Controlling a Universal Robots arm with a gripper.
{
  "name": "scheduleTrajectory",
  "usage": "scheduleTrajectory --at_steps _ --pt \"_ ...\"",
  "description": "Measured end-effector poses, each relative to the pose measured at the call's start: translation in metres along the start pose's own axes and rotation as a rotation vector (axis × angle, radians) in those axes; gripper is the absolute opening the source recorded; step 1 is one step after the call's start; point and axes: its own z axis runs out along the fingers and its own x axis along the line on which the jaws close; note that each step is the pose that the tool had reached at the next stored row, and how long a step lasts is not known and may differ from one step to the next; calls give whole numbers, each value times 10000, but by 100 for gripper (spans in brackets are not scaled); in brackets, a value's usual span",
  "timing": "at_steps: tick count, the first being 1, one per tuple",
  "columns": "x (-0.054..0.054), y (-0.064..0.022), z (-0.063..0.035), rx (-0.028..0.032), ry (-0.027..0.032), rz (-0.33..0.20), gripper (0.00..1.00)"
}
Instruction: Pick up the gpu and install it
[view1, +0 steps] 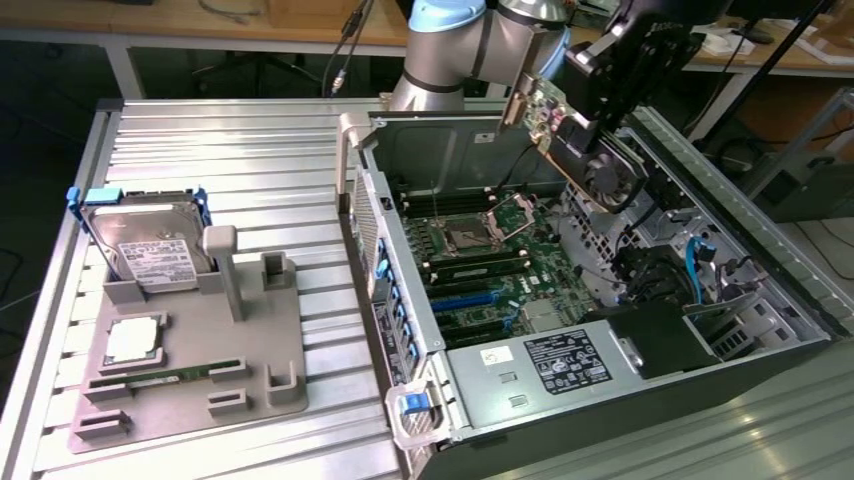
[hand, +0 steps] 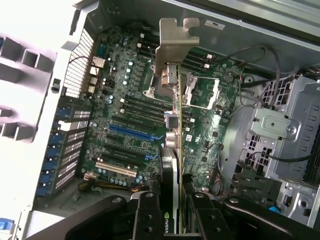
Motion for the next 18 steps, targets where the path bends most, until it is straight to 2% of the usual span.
scheduleTrajectory --at_steps 18 --pt "0 0 0 -21 11 -402 27"
